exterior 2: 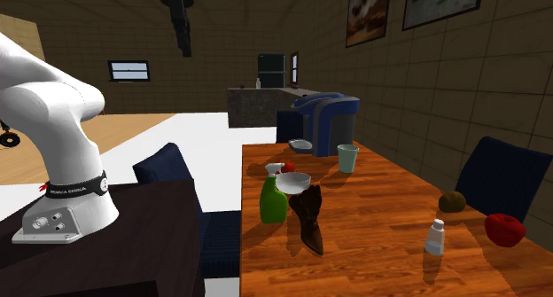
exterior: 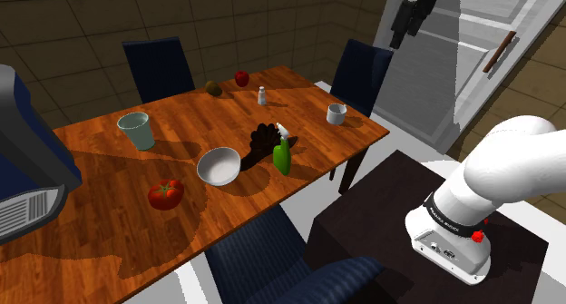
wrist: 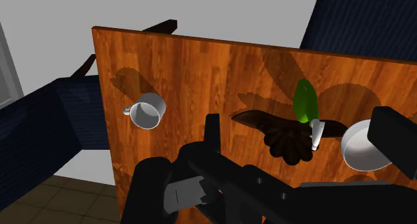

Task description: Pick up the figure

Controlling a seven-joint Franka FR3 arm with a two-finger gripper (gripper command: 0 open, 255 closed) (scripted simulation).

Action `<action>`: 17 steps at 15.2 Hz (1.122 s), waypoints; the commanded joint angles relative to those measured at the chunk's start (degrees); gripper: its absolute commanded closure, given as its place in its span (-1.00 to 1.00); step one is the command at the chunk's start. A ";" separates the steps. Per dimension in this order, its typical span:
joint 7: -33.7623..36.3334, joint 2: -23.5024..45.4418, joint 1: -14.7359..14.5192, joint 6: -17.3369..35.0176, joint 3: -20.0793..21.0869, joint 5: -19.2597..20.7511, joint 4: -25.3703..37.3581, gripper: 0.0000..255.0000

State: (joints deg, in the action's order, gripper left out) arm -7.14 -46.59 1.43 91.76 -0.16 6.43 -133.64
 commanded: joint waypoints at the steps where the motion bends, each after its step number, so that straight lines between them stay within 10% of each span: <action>1: 0.00 0.00 0.00 0.00 0.00 0.00 0.00 -1.00; 17: -18.97 31.62 -4.69 22.17 -7.80 -0.73 5.09 -1.00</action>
State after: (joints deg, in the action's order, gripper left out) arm -24.56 -17.01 -3.09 112.62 -7.48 5.93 -129.01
